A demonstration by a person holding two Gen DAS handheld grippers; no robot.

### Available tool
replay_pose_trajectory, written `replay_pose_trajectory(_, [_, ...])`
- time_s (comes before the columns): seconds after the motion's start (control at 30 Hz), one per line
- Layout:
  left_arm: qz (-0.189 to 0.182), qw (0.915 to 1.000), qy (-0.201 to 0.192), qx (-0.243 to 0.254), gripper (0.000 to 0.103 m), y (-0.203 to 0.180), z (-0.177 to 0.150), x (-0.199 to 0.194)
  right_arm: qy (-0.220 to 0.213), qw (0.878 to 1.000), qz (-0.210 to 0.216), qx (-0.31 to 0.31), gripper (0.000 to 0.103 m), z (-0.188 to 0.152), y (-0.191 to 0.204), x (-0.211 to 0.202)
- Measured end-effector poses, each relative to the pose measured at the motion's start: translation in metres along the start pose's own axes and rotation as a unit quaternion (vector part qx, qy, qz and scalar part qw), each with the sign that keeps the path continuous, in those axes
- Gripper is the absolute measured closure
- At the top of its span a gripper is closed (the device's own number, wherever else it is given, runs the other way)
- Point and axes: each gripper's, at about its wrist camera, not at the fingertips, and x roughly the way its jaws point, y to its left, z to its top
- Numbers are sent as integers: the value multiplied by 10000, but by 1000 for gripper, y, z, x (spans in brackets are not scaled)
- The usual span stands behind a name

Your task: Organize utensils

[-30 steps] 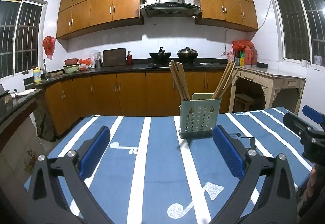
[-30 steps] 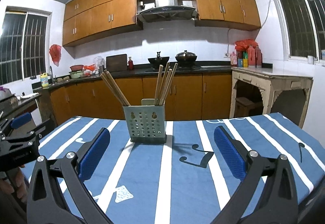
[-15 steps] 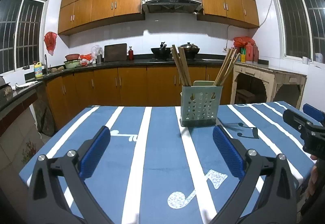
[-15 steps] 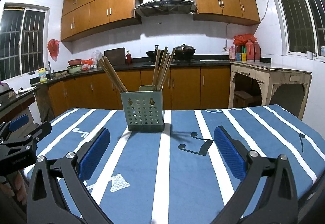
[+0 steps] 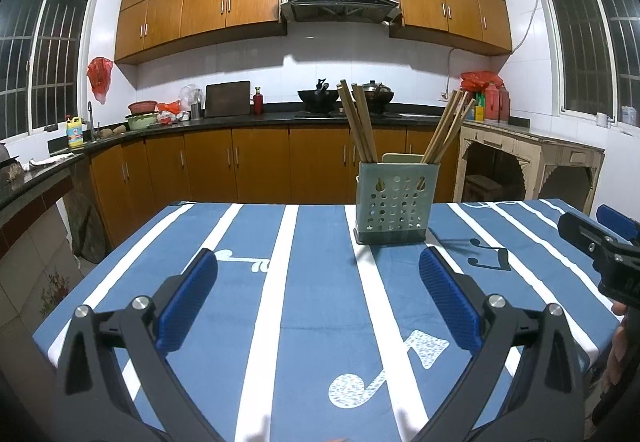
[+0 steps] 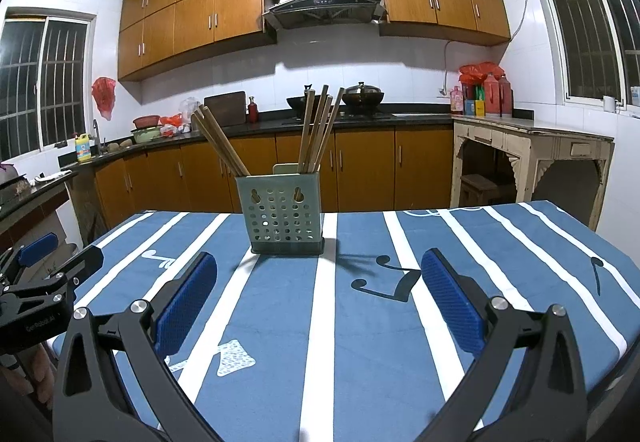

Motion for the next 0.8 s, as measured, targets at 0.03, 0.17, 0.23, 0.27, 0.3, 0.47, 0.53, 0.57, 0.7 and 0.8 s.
replay_pose_trajectory(0.03, [9, 10000, -9, 1, 4, 0, -1, 0, 1, 10000, -1, 0, 2, -1, 0, 0])
replay_pose_trajectory(0.17, [12, 10000, -2, 5, 4, 0, 0, 1, 7, 10000, 6, 7, 2, -1, 0, 0])
replay_pose_trajectory(0.23, [4, 10000, 0, 7, 4, 0, 0, 1, 6, 10000, 5, 6, 2, -1, 0, 0])
replay_pose_trajectory(0.27, [5, 10000, -4, 8, 4, 0, 0, 1, 9, 10000, 5, 3, 2, -1, 0, 0])
replay_pose_trajectory(0.3, [7, 10000, 0, 10, 4, 0, 0, 1, 16, 10000, 1, 4, 2, -1, 0, 0])
replay_pose_trajectory(0.47, [2, 10000, 19, 23, 4, -1, 1, 2, 86, 10000, 4, 46, 2, -8, 0, 3])
replay_pose_trajectory(0.53, [9, 10000, 20, 31, 4, -1, 0, 2, 82, 10000, 2, 55, 2, -9, 1, 3])
replay_pose_trajectory(0.57, [7, 10000, 21, 26, 4, -1, 1, 2, 77, 10000, -2, 51, 2, -9, 1, 2])
replay_pose_trajectory(0.7, [9, 10000, 19, 27, 4, 0, 0, 2, 97, 9999, -19, 67, 2, -11, 0, 3])
replay_pose_trajectory(0.8, [3, 10000, 18, 32, 4, 0, 0, 2, 106, 9999, -31, 78, 2, -10, -1, 4])
